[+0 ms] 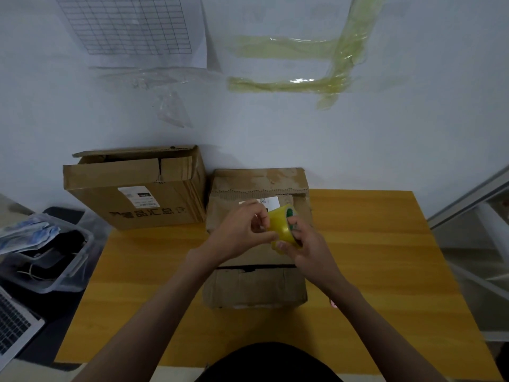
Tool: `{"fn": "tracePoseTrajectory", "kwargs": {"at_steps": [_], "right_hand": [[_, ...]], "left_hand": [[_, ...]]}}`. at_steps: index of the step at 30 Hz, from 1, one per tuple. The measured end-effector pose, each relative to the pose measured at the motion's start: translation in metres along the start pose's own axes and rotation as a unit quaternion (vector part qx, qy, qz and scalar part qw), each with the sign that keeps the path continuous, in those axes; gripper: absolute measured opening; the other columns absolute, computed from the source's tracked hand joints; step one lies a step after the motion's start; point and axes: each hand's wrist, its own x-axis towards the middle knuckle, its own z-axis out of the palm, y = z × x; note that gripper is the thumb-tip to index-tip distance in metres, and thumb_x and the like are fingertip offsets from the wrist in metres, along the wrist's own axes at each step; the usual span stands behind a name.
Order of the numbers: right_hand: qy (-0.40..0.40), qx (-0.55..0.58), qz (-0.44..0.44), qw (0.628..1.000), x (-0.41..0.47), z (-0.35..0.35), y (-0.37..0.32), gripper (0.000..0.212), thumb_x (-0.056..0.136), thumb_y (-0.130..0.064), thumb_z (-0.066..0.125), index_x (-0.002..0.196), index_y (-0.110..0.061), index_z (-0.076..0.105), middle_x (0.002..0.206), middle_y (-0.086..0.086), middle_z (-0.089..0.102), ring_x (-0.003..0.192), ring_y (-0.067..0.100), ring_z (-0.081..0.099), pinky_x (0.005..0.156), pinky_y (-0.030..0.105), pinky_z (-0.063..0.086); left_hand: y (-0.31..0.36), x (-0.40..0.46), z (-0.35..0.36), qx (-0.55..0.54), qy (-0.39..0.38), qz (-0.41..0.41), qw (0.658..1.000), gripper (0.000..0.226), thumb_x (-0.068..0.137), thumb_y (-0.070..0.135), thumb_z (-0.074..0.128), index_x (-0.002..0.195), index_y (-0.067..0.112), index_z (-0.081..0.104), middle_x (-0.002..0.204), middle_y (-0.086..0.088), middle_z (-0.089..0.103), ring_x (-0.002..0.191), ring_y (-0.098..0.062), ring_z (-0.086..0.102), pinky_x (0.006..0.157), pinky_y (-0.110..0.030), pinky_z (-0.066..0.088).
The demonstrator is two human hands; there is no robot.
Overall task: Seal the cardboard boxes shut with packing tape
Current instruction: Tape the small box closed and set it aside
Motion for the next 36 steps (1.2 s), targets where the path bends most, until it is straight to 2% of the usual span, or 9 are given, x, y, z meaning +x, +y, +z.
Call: {"fn": "tracePoseTrajectory", "kwargs": {"at_steps": [3,5,9,13,18,24,30,33,36], "right_hand": [[-0.012,0.039,0.021,0.999,-0.002,-0.002,-0.002,0.034,0.093,-0.027,0.069,0.122,-0.015,0.056,0.098,-0.002,0.075,0.087,0.016,0.071,0.074,0.046,0.059],[-0.029,0.079,0.048,0.995,-0.004,-0.005,-0.006,0.032,0.095,-0.023,0.068,0.125,-0.014,0.058,0.099,0.0,0.074,0.085,0.015,0.073,0.073,0.037,0.06],[-0.071,0.116,0.076,0.988,-0.013,-0.01,-0.005,0.022,0.094,-0.017,0.068,0.115,-0.015,0.062,0.097,0.004,0.073,0.089,0.017,0.071,0.076,0.033,0.057],[-0.037,0.05,0.03,0.998,-0.011,0.001,-0.004,0.029,0.096,-0.042,0.061,0.112,-0.018,0.059,0.088,0.003,0.068,0.078,0.019,0.066,0.065,0.038,0.053],[0.019,-0.039,-0.002,0.999,-0.006,0.017,0.005,0.05,0.095,-0.065,0.043,0.118,-0.021,0.051,0.083,-0.004,0.057,0.07,0.018,0.054,0.059,0.033,0.04],[0.039,-0.09,-0.028,0.995,0.003,0.023,-0.005,0.051,0.099,-0.055,0.044,0.128,-0.014,0.049,0.092,-0.003,0.058,0.078,0.009,0.054,0.069,0.029,0.042],[0.064,0.042,0.055,0.996,0.005,0.014,0.001,0.036,0.098,-0.046,0.051,0.108,-0.012,0.058,0.081,-0.001,0.06,0.067,0.011,0.058,0.057,0.036,0.048],[0.061,0.083,0.099,0.99,0.01,0.005,-0.004,0.024,0.099,-0.035,0.061,0.093,-0.012,0.061,0.084,0.004,0.063,0.072,0.02,0.068,0.053,0.022,0.05],[0.03,0.102,0.116,0.988,0.008,-0.003,-0.005,0.017,0.098,-0.03,0.062,0.087,-0.017,0.061,0.082,0.004,0.065,0.066,0.014,0.069,0.053,0.018,0.049]], "left_hand": [[0.0,0.002,-0.001,-0.029,0.025,-0.015,0.999,0.017,0.084,0.018,0.079,0.079,0.016,0.063,0.087,0.003,0.064,0.083,-0.017,0.063,0.078,-0.041,0.057],[0.0,0.005,-0.003,-0.056,0.032,-0.027,0.998,0.013,0.088,0.013,0.075,0.084,0.01,0.064,0.084,0.004,0.068,0.083,-0.015,0.065,0.078,-0.04,0.058],[-0.008,0.011,-0.008,-0.1,0.058,-0.064,0.991,0.014,0.09,0.008,0.072,0.084,0.007,0.06,0.087,-0.007,0.071,0.086,-0.025,0.065,0.079,-0.042,0.055],[-0.011,0.015,0.003,-0.079,0.076,-0.063,0.992,0.013,0.093,0.012,0.07,0.087,0.009,0.058,0.086,-0.008,0.067,0.086,-0.028,0.063,0.077,-0.045,0.055],[-0.005,0.019,0.009,-0.055,0.12,-0.003,0.991,0.018,0.091,0.009,0.07,0.081,0.012,0.055,0.076,0.0,0.062,0.075,-0.022,0.059,0.066,-0.028,0.048],[0.002,0.016,0.008,-0.075,0.181,-0.003,0.981,0.018,0.093,0.006,0.066,0.081,0.013,0.056,0.075,0.005,0.059,0.073,-0.008,0.056,0.066,-0.019,0.047],[0.018,0.01,-0.005,-0.132,0.208,0.016,0.969,0.011,0.094,0.01,0.068,0.086,0.011,0.06,0.082,0.002,0.066,0.082,-0.016,0.064,0.073,-0.034,0.053],[0.021,0.014,-0.007,-0.136,0.183,0.008,0.974,0.01,0.096,0.013,0.066,0.09,0.01,0.058,0.087,0.002,0.067,0.087,-0.016,0.066,0.071,-0.036,0.056],[0.015,0.017,-0.009,-0.13,0.157,-0.024,0.979,0.013,0.097,0.017,0.066,0.092,0.011,0.056,0.09,0.002,0.067,0.091,-0.018,0.067,0.077,-0.046,0.059]]}}
